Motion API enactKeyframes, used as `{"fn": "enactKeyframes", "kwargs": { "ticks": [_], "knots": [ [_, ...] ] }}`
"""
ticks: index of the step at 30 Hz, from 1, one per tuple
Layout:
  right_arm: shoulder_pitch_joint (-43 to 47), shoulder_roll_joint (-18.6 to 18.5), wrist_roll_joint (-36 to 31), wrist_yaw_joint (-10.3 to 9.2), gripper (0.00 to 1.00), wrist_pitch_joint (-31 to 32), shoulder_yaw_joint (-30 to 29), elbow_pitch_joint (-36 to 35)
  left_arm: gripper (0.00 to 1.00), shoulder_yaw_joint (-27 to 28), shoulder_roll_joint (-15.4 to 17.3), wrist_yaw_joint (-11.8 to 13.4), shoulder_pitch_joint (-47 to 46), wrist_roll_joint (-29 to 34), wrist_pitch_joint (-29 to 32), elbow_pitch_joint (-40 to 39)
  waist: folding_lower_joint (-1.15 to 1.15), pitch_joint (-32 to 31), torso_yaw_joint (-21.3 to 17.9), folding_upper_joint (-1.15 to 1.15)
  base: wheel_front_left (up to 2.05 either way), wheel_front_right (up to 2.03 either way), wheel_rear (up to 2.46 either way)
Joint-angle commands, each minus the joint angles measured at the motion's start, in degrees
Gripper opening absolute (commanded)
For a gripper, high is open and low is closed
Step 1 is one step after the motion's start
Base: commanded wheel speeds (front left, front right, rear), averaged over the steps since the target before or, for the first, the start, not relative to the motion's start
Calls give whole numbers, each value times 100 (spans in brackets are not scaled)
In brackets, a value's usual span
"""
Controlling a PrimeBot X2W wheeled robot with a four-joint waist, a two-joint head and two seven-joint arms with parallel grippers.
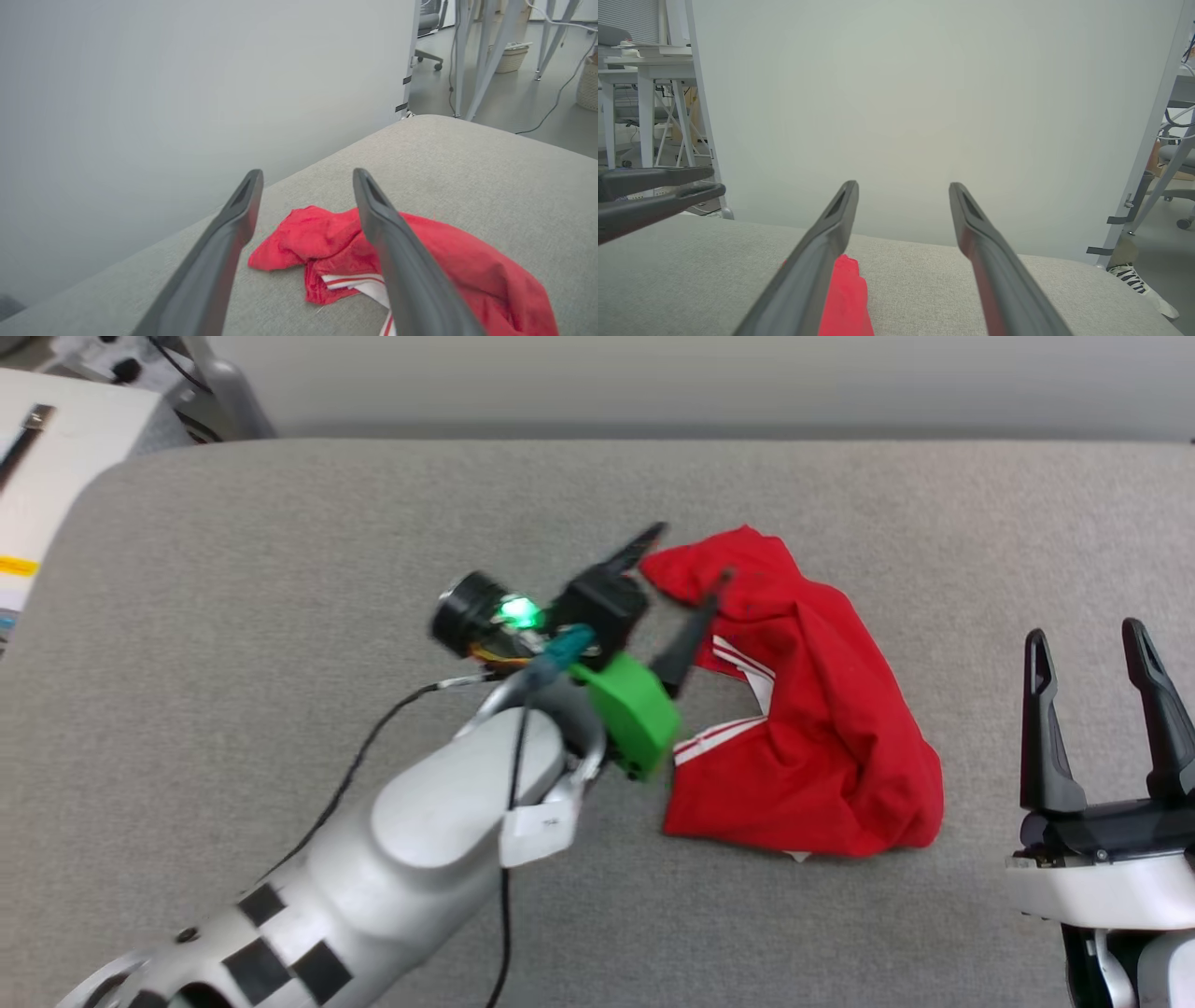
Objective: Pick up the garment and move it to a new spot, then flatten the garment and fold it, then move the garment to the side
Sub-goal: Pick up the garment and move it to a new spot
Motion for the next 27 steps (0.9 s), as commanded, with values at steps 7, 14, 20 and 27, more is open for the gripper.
{"fn": "enactKeyframes", "kwargs": {
  "ticks": [7,14,20,27],
  "knots": [
    [274,3,31,-5,100,-28,-75,171,100,1141,685,1007,1149,417,-113,-793,0,-580,500,0,0,0,0],
    [491,29,252,-5,100,-28,-42,582,100,2550,1070,1357,2846,1012,-115,-1677,0,-792,539,0,0,0,0],
    [613,28,427,-5,100,-28,60,898,100,3376,924,1100,3937,1324,-115,-1974,0,-906,498,0,0,0,0],
    [790,-12,539,-5,100,-28,167,1205,100,3929,507,647,4661,1735,-116,-1980,0,-1044,383,0,0,0,0]
  ]
}}
